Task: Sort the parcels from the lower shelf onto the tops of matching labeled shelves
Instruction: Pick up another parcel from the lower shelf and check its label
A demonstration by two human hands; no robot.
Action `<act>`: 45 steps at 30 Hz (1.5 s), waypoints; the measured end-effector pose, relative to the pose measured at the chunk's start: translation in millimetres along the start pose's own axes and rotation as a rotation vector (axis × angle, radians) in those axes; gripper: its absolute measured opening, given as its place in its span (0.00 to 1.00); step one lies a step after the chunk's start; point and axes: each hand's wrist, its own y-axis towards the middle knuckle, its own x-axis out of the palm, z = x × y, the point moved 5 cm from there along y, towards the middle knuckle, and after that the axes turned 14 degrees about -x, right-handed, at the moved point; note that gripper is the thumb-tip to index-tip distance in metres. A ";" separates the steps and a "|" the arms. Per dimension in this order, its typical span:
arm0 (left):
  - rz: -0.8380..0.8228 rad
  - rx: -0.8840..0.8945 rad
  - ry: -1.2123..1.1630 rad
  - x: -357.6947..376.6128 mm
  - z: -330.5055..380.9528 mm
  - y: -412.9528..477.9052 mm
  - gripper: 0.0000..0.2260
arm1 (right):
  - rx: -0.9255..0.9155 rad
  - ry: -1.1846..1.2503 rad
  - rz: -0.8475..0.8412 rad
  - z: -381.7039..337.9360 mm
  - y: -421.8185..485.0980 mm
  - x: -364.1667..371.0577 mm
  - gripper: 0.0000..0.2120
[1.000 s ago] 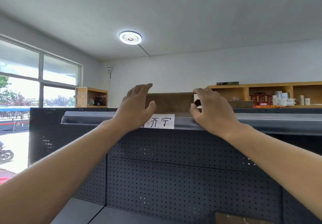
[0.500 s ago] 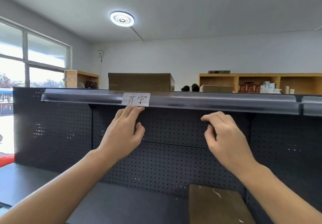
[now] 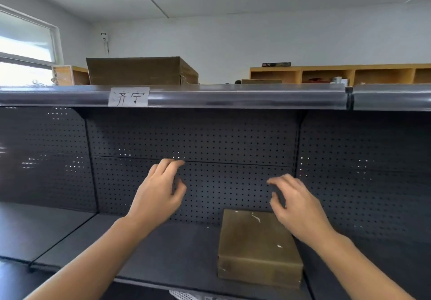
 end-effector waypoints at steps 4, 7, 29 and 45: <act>-0.077 -0.013 0.045 43.7 5.7 -8.9 0.22 | 0.068 0.021 -0.086 33.7 -17.4 28.8 0.16; -0.164 -0.029 0.119 80.0 8.3 -17.7 0.22 | 0.112 0.047 -0.157 51.6 -29.5 51.8 0.18; -0.718 -0.846 -0.170 278.4 -44.5 -108.2 0.35 | 0.788 0.543 -0.265 151.9 -133.1 176.4 0.19; -0.588 -0.911 -0.791 208.9 14.4 -118.7 0.33 | 0.758 0.868 0.045 127.3 -122.8 142.2 0.18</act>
